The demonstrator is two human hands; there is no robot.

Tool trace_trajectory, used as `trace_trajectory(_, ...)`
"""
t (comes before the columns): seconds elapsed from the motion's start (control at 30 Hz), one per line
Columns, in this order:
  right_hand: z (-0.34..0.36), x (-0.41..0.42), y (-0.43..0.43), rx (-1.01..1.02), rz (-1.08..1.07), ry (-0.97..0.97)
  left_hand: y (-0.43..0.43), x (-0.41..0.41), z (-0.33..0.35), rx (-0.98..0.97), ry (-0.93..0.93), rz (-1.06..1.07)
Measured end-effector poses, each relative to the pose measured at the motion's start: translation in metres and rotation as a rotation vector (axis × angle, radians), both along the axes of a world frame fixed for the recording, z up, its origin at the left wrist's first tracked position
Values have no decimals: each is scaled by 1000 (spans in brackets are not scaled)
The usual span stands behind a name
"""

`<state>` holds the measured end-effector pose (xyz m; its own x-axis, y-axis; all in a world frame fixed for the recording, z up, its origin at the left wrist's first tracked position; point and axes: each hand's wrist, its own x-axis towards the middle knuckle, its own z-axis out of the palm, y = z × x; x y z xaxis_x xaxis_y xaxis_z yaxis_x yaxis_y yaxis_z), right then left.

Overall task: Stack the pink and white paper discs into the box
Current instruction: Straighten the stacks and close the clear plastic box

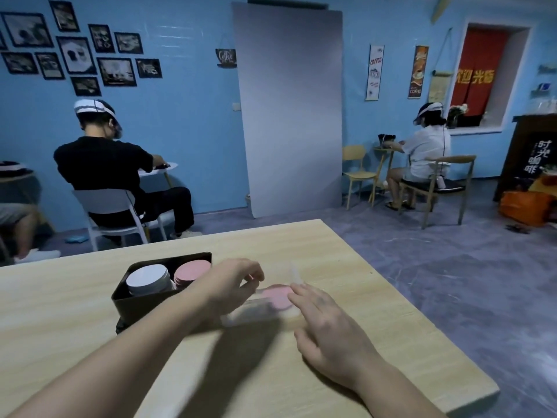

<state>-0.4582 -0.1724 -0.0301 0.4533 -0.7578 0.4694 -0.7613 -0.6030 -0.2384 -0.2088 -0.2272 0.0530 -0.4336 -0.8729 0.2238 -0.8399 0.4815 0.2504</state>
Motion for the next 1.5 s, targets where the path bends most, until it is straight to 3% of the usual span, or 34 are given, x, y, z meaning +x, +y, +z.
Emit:
trace_trajectory(0.2,1,1,2,-23,26,-48,-41,-27,3,209,-212,-48)
trace_trajectory(0.57,-3,-1,-4,-40,39,-71,-50,-49,-3,84,-381,-167)
trace_trajectory(1.13,2,1,0,-6,31,-83,-51,-41,1,303,-443,-83)
trace_trajectory(1.5,0,0,-1,-3,38,-98,-49,-39,0,309,-398,-94)
